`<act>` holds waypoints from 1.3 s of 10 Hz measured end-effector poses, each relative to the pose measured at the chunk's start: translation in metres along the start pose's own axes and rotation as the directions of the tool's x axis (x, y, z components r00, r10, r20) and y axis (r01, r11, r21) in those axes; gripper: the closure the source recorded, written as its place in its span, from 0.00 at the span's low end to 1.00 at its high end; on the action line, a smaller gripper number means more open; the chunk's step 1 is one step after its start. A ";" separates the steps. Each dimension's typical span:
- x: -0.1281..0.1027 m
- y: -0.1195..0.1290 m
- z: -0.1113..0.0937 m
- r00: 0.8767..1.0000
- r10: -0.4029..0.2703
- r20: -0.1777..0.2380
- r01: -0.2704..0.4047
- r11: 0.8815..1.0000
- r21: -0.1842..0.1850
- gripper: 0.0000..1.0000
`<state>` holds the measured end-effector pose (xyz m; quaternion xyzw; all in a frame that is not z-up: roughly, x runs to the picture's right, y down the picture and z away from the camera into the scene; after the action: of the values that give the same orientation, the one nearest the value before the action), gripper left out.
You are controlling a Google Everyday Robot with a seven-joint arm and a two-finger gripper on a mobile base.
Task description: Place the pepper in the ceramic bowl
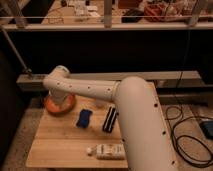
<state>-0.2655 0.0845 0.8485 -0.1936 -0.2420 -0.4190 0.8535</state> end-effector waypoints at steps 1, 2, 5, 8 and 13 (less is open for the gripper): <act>0.000 0.000 0.000 1.000 0.002 0.000 -0.002 1.000 -0.002 0.95; 0.000 0.000 0.000 1.000 0.004 -0.001 -0.004 1.000 -0.004 0.95; 0.002 0.002 -0.002 1.000 0.015 -0.004 -0.015 1.000 -0.012 0.95; 0.004 0.004 -0.003 1.000 0.021 -0.007 -0.022 1.000 -0.021 0.95; 0.006 0.006 -0.005 0.999 0.033 -0.013 -0.033 0.999 -0.035 0.95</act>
<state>-0.2558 0.0812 0.8471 -0.2098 -0.2262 -0.4102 0.8582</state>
